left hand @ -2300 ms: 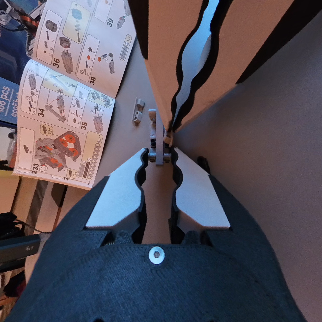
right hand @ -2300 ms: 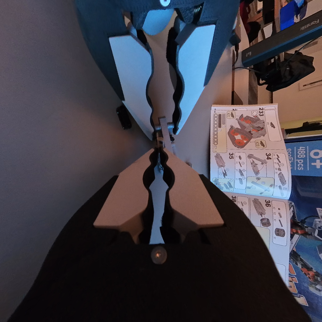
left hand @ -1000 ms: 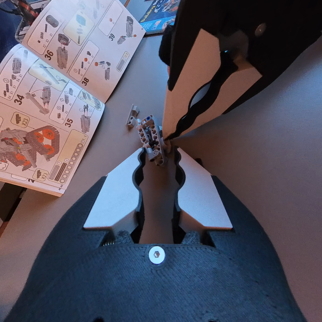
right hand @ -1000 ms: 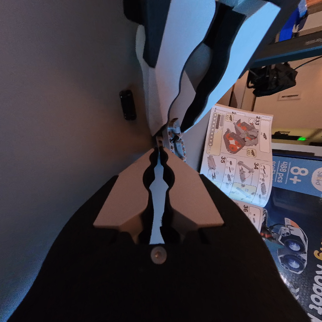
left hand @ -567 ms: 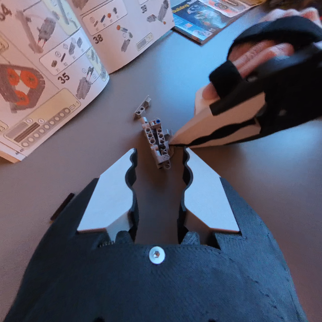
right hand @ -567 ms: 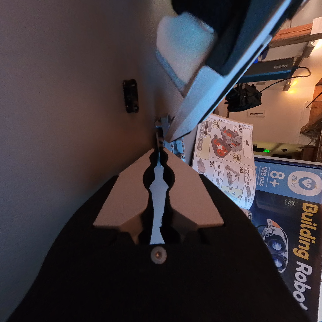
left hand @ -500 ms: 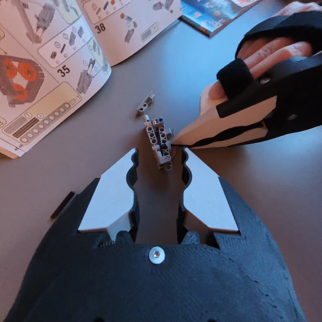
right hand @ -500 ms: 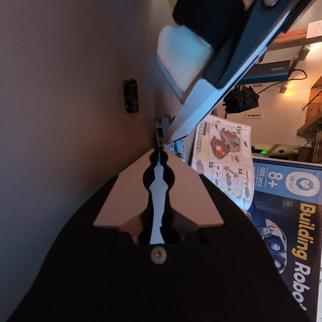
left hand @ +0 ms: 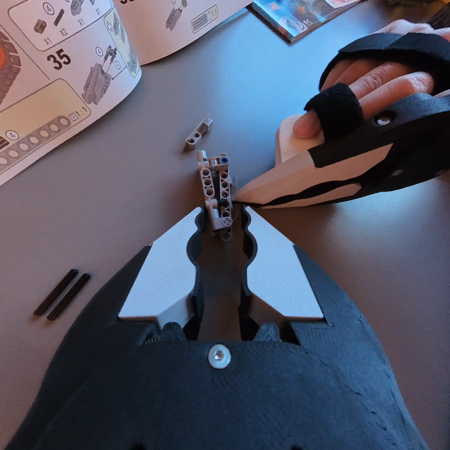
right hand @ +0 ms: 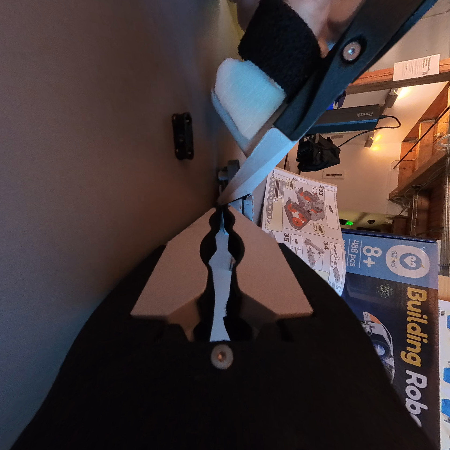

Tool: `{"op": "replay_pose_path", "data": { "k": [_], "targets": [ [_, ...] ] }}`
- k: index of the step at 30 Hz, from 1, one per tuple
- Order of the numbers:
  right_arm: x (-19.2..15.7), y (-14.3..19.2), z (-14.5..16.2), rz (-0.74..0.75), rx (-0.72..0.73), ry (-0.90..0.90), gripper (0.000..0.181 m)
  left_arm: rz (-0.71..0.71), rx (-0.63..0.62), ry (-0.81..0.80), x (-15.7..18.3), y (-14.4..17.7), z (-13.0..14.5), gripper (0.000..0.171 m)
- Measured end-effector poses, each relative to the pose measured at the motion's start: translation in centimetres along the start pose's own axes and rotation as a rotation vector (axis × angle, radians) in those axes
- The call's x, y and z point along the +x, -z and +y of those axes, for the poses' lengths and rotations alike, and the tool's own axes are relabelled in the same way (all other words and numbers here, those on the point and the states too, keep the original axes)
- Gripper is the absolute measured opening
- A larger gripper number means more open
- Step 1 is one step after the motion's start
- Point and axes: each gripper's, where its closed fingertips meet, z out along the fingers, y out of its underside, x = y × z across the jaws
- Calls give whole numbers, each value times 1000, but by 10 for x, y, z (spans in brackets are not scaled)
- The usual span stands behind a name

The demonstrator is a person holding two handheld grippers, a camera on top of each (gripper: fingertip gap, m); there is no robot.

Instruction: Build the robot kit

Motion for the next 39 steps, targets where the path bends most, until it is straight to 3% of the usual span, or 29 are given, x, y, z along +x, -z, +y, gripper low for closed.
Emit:
{"op": "replay_pose_path", "data": {
  "k": [1, 5, 13, 21, 24, 25, 28, 30, 34, 39],
  "targets": [
    [0, 0, 0, 0, 2, -3, 2, 14, 5, 17, 0, 0, 0, 26],
    [1, 0, -1, 2, 15, -16, 2, 59, 13, 90, -4, 1, -1, 21],
    [4, 2, -2, -12, 46, -90, 3, 46, 28, 90, -2, 3, -2, 20],
    [53, 27, 1, 129, 102, -286, 8, 228, 243, 371, 3, 34, -24, 19],
    [80, 52, 1, 174, 197, -524, 9, 297, 392, 444, 6, 57, -43, 19],
    [84, 58, -1, 122, 249, -673, 14, 320, 447, 462, 8, 66, -50, 19],
    [98, 72, -20, -183, 473, -1252, 63, 349, 567, 465, 19, 89, -71, 19],
    [113, 81, -29, -340, 640, -1547, 65, 350, 603, 437, 29, 97, -82, 19],
    [126, 84, -35, -537, 786, -1802, 63, 378, 660, 398, 50, 111, -97, 19],
    [141, 96, -48, -710, 988, -1947, 41, 361, 671, 344, 62, 118, -102, 19]
  ]
}}
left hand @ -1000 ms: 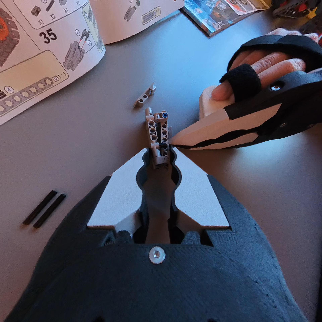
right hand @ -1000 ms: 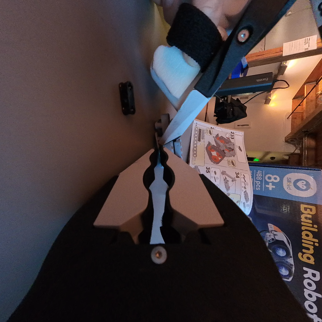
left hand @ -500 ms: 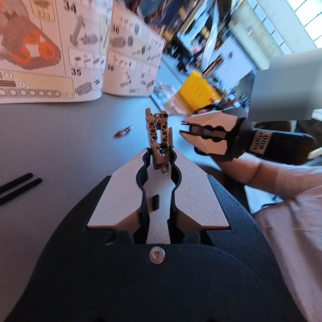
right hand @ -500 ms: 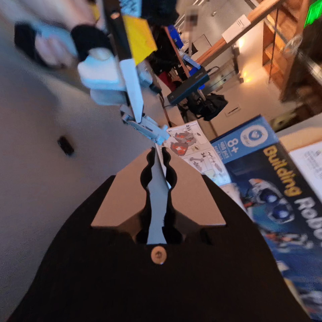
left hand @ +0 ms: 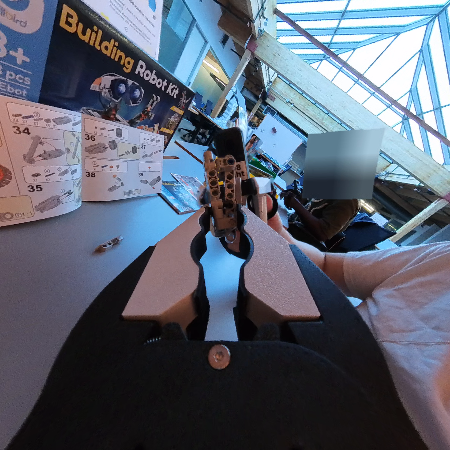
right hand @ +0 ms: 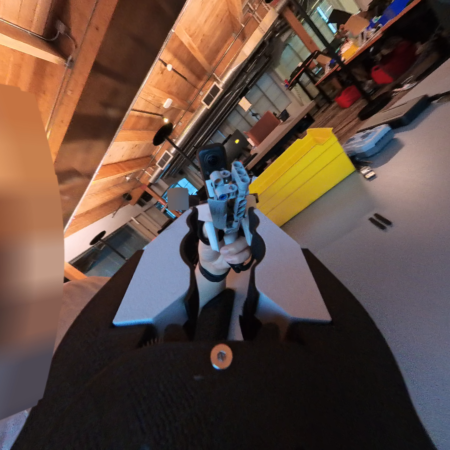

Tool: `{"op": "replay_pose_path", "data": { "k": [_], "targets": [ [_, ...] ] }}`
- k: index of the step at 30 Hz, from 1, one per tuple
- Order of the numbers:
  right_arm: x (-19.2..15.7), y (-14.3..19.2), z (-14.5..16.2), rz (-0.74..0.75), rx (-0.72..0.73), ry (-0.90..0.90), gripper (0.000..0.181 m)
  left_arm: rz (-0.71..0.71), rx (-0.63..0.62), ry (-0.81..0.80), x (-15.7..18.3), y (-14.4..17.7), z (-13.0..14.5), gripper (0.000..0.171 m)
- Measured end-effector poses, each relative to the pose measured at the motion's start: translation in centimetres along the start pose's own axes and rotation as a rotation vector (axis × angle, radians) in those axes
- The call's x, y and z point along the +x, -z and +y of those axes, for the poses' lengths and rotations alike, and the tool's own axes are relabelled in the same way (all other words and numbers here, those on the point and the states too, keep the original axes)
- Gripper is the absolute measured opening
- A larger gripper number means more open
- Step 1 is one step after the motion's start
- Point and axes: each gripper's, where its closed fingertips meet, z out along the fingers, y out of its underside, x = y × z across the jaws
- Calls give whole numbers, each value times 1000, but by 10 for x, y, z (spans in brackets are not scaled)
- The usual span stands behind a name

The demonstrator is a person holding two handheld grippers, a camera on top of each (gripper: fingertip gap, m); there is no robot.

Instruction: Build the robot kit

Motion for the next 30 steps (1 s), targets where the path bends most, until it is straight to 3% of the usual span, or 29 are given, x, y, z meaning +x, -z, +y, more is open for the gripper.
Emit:
{"op": "replay_pose_path", "data": {
  "k": [4, 22, 30],
  "targets": [
    [-2, -4, 2, 1, -12, 21, 28, 23, 15, 9, 6, 0, -1, 19],
    [1, -9, 0, 8, 72, 103, 22, 30, 103, 73, 2, 4, -6, 16],
    [6, -7, 0, 0, 78, -20, 23, 135, 120, 212, 1, 4, -8, 20]
  ]
}}
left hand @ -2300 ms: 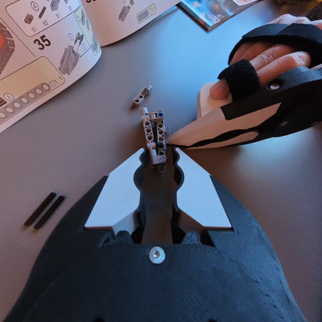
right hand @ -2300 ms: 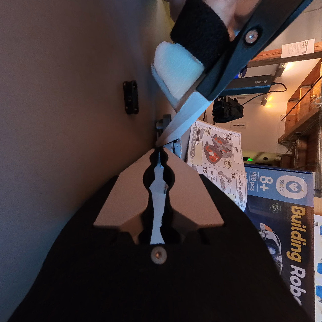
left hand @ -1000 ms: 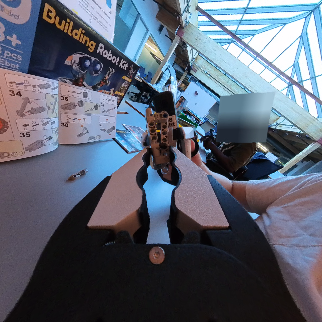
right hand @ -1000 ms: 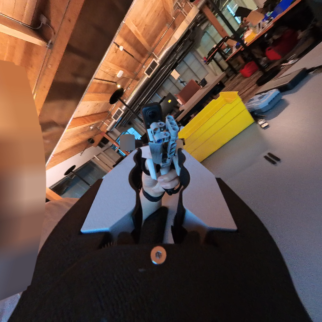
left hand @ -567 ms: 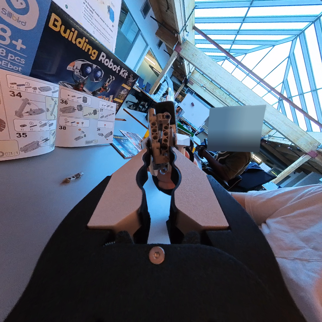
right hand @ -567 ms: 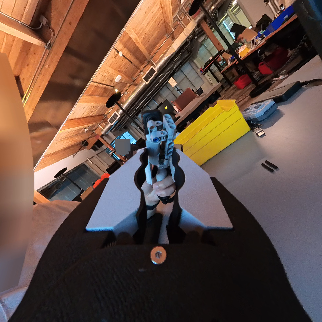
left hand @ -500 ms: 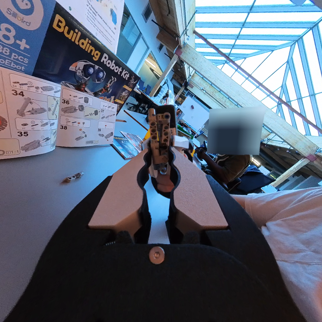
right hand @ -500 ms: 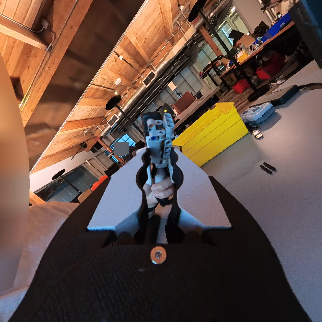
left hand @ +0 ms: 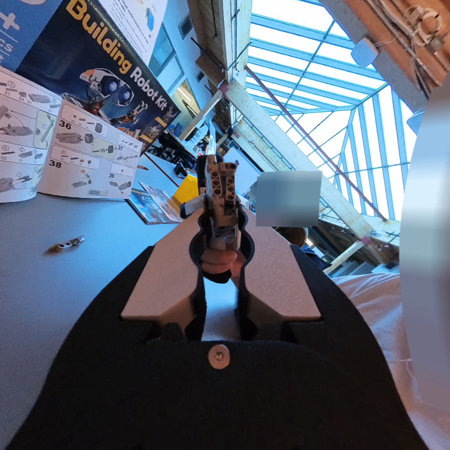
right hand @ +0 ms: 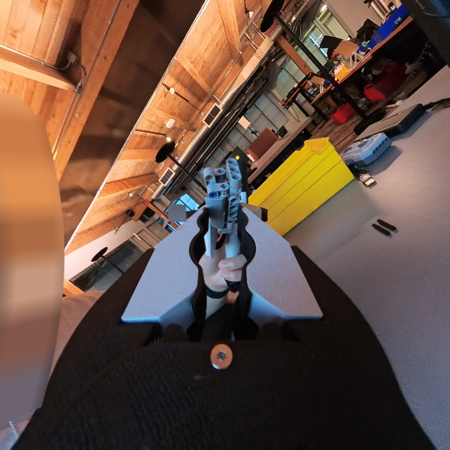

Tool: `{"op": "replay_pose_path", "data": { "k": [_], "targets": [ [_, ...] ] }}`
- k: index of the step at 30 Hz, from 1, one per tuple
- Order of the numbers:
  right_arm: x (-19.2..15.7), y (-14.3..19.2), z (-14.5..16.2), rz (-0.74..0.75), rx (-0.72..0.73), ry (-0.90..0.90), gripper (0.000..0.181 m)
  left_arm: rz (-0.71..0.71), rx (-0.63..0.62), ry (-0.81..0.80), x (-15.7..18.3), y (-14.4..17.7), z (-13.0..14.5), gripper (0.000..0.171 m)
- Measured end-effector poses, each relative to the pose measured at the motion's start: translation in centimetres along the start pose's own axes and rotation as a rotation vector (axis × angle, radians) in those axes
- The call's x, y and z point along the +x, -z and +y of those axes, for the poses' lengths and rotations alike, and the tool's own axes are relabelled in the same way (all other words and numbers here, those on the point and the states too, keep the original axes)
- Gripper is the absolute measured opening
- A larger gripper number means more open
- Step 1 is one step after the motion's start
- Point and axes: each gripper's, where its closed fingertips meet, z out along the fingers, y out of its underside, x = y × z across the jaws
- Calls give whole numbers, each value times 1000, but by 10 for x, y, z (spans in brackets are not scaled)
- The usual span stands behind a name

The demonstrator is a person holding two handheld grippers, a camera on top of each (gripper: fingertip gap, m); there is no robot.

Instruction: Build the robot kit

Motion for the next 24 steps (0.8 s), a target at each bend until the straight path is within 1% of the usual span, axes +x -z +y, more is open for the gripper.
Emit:
{"op": "replay_pose_path", "data": {
  "k": [4, 8, 12, 14, 15, 16, 19, 21, 24],
  "targets": [
    [6, 4, -2, -5, 33, -56, 22, -16, -1, -4, -5, 1, 1, 20],
    [10, 8, -5, 16, 55, -60, 22, -69, 7, -50, -12, 5, -3, 24],
    [10, 7, -3, 0, 59, -68, 23, -108, -27, -125, -15, 3, 2, 26],
    [10, 6, -1, 0, 52, -72, 23, -101, -51, -138, -12, 0, 7, 24],
    [10, 6, 1, -4, 49, -75, 22, -98, -60, -144, -11, -1, 9, 19],
    [10, 5, 1, -8, 54, -84, 23, -102, -63, -154, -12, -1, 10, 17],
    [10, 5, 2, -5, 49, -84, 23, -117, -83, -180, -12, 0, 11, 17],
    [9, 5, 2, -9, 47, -96, 23, -110, -80, -167, -11, 0, 10, 17],
    [10, 4, 4, -14, 41, -138, 24, -75, -74, -69, -10, 1, 10, 16]
  ]
}}
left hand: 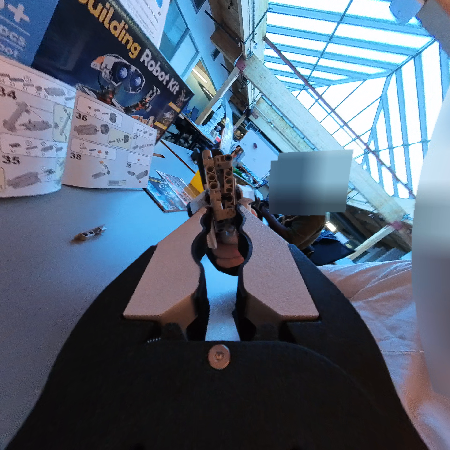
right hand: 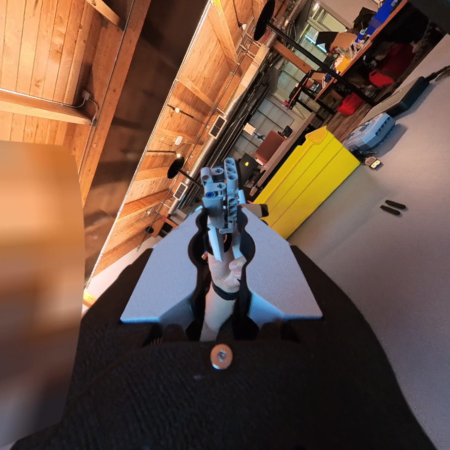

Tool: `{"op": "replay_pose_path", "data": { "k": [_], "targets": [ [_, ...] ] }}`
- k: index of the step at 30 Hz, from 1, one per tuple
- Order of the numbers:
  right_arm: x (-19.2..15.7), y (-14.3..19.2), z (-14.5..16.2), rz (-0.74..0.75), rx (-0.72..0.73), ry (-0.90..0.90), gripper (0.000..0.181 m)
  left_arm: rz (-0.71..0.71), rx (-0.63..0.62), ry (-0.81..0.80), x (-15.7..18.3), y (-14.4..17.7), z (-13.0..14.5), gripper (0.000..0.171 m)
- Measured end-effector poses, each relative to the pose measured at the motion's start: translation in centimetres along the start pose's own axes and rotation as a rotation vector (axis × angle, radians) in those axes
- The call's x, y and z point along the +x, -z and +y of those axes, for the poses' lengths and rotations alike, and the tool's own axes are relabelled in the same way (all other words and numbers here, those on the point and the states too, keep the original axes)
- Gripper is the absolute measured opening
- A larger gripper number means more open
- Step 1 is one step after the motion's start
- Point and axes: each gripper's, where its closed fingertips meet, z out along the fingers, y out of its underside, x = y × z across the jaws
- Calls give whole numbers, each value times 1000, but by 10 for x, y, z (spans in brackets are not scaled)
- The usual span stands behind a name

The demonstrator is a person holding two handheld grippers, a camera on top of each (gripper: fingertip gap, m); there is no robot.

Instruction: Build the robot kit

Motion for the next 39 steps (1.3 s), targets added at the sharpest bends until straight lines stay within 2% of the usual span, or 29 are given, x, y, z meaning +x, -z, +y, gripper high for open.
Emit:
{"op": "replay_pose_path", "data": {
  "k": [3, 6, 11, 18, 23, 29, 39],
  "targets": [
    [3, 1, 1, -14, 5, -55, 24, 35, 10, 122, -2, 0, 1, 17],
    [9, 4, 2, -29, 3, -107, 23, 12, 4, 167, -9, -2, 5, 17],
    [12, 4, 4, -55, -9, -137, 24, -28, -19, 122, -14, -1, 8, 16],
    [1, 3, 7, -70, -48, 28, 22, -18, -26, 20, -4, -1, 8, 15],
    [-4, 1, 9, -105, -36, 42, 21, -39, -32, -65, 2, 1, 6, 15],
    [-6, 1, 8, -102, -52, 80, 21, -25, -35, -63, 4, 1, 6, 15],
    [-2, 0, 6, -117, -13, -5, 23, -11, -28, -30, 0, 2, 5, 15]
  ]
}}
